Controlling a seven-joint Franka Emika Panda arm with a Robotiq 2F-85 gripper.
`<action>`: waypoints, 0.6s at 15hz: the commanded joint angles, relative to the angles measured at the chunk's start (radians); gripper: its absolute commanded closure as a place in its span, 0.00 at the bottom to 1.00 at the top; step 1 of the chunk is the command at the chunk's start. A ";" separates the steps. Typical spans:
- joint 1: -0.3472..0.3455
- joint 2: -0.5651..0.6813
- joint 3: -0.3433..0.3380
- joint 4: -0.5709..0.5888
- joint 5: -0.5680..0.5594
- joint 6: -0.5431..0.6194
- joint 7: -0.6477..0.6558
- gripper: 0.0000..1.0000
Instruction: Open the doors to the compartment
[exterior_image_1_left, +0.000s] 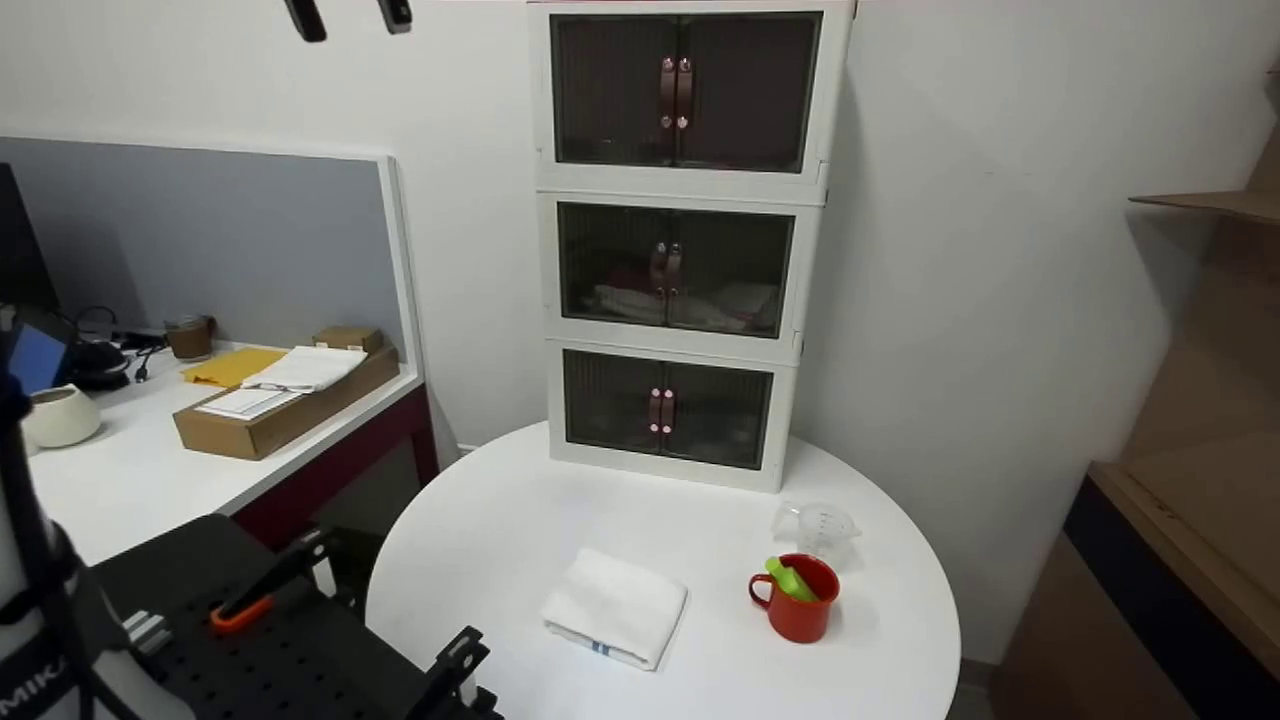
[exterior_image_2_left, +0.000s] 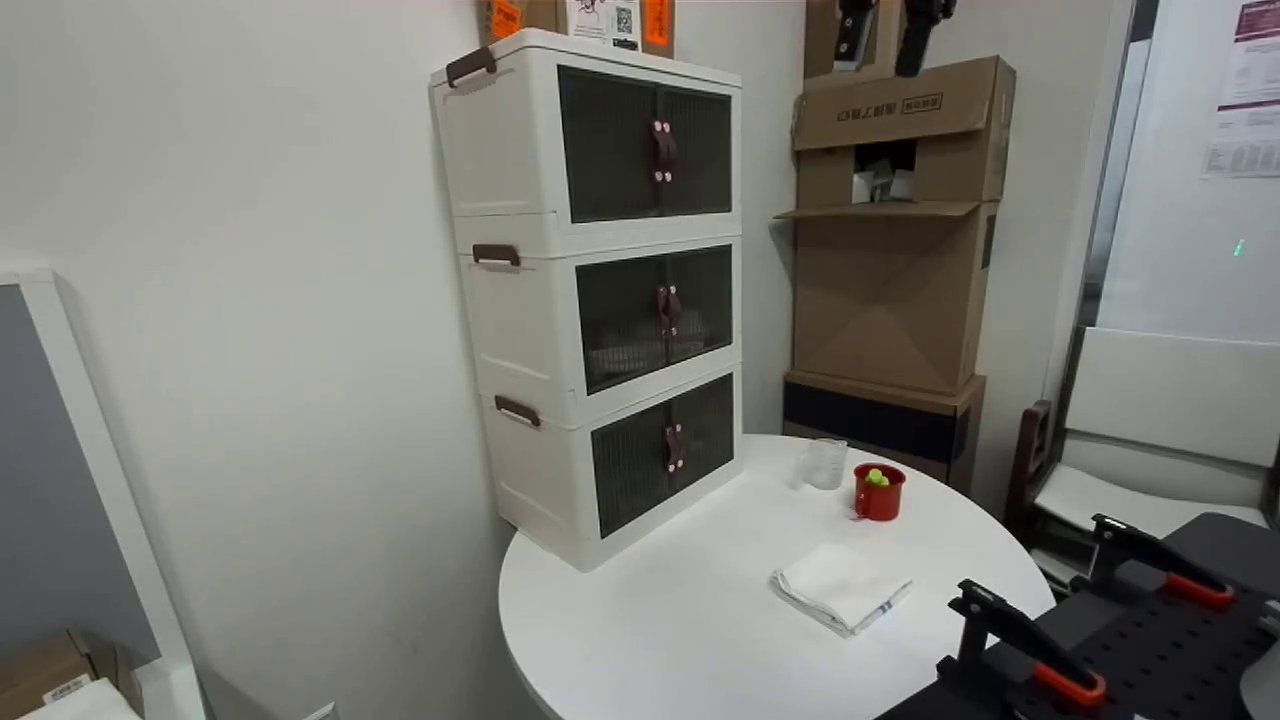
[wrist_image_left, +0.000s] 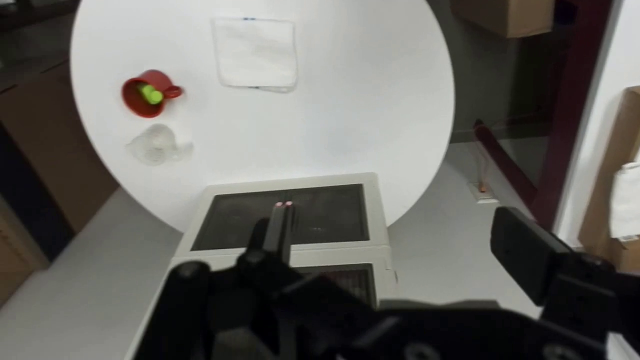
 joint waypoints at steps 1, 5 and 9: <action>-0.076 0.126 0.066 0.100 -0.176 0.029 0.050 0.00; -0.149 0.245 0.135 0.172 -0.413 0.101 0.153 0.00; -0.226 0.371 0.189 0.230 -0.676 0.270 0.352 0.00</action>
